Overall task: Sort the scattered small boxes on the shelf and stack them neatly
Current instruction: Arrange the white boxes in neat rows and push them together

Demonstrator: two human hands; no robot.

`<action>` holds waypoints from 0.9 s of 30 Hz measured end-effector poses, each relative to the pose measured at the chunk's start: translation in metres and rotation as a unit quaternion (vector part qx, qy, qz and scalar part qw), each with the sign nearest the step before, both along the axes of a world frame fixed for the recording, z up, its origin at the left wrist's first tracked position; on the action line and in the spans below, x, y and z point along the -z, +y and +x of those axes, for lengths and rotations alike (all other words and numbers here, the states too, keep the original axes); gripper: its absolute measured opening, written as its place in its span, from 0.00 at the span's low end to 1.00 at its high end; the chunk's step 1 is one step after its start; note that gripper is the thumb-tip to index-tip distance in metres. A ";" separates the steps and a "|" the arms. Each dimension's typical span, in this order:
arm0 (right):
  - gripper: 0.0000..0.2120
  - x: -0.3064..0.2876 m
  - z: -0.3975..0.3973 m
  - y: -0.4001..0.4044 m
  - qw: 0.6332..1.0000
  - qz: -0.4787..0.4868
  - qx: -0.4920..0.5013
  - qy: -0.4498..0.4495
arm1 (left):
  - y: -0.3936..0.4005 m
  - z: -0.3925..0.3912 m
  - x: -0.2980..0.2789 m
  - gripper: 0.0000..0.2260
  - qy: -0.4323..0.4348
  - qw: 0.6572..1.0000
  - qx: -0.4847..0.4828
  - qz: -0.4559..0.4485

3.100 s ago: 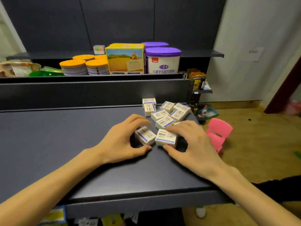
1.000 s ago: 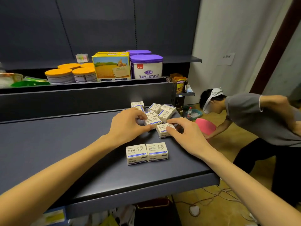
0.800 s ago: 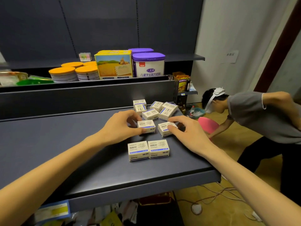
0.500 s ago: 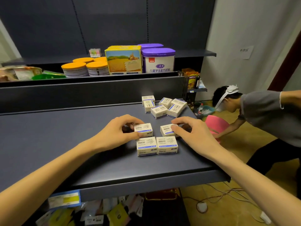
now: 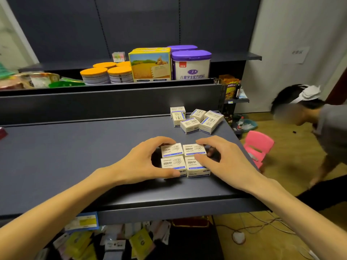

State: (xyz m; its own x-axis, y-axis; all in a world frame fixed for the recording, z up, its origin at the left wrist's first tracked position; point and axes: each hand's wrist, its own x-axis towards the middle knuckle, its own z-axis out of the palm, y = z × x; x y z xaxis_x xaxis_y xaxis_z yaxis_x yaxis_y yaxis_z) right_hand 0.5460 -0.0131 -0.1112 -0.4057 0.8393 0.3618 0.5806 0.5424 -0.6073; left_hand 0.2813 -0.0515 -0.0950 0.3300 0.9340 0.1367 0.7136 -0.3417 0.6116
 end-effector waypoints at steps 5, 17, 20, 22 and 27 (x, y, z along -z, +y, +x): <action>0.21 0.000 -0.001 0.001 1.000 0.006 -0.016 -0.023 | -0.004 0.003 0.001 0.31 -0.005 1.000 -0.003 0.015; 0.16 -0.005 0.003 0.016 0.995 0.006 -0.068 -0.077 | -0.002 0.001 -0.005 0.31 -0.023 0.999 0.015 -0.038; 0.16 -0.001 0.003 0.015 0.995 0.016 -0.066 -0.073 | -0.003 0.002 -0.005 0.31 -0.036 0.998 0.015 -0.039; 0.17 -0.001 0.005 0.015 0.995 0.017 -0.073 -0.069 | -0.005 0.000 -0.004 0.32 -0.048 0.998 0.020 -0.042; 0.23 -0.006 0.006 0.030 0.998 0.018 -0.060 0.003 | 0.002 -0.002 -0.008 0.32 -0.060 0.995 0.029 -0.068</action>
State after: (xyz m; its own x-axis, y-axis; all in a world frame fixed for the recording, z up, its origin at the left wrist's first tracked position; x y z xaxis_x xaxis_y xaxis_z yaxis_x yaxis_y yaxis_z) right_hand 0.5519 0.0164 -0.1054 -0.5007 0.7714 0.3929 0.5070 0.6292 -0.5891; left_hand 0.2798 -0.0495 -0.0867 0.3723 0.9266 0.0528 0.6136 -0.2884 0.7351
